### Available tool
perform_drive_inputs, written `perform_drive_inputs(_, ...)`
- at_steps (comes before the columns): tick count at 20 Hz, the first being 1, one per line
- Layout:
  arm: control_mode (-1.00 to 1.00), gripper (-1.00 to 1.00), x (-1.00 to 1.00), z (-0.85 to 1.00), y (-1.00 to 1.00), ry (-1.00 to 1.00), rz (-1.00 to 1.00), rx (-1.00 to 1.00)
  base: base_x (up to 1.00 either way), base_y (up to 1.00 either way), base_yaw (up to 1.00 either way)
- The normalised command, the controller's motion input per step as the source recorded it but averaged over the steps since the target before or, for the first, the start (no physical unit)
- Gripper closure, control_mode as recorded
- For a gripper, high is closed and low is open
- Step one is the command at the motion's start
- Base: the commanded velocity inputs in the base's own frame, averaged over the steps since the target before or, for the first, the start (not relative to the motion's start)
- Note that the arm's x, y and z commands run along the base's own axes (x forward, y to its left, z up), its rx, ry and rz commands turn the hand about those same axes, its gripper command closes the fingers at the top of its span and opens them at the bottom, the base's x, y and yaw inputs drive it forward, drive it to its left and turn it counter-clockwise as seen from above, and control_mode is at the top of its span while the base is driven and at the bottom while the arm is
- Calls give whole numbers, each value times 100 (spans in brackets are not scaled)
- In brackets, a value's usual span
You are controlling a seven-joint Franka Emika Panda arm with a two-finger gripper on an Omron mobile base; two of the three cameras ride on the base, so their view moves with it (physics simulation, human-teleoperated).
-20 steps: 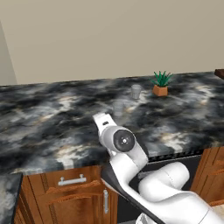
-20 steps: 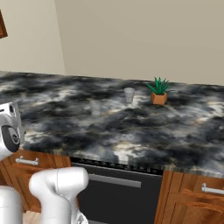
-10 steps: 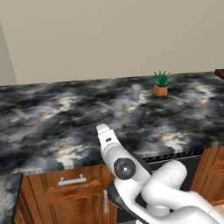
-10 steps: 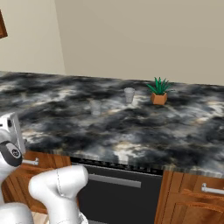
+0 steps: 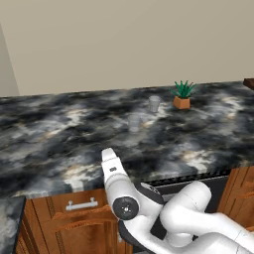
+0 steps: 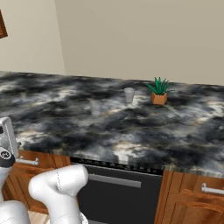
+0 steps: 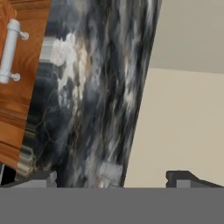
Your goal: Take the tongs from the drawer on the left and place them on the dining counter next to the tray containing the hot dog.
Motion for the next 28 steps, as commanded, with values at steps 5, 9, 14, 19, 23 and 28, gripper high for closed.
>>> perform_drive_inputs(5, -100, -100, -2, -14, 22, 0, 0, 0, 0, 0, 0)
perform_drive_inputs(9, -100, -100, -8, -44, 18, 0, 0, 0, 0, 0, 0)
perform_drive_inputs(14, -100, -100, -2, -54, 10, 0, 0, 0, 0, 0, 0)
perform_drive_inputs(19, -100, -100, 0, -53, 10, 0, 0, 0, 0, 0, 0)
perform_drive_inputs(23, -100, -100, 3, -61, 16, 0, 0, 0, 0, 0, 0)
perform_drive_inputs(28, -100, -100, 10, -64, 26, 0, 0, 0, 0, 0, 0)
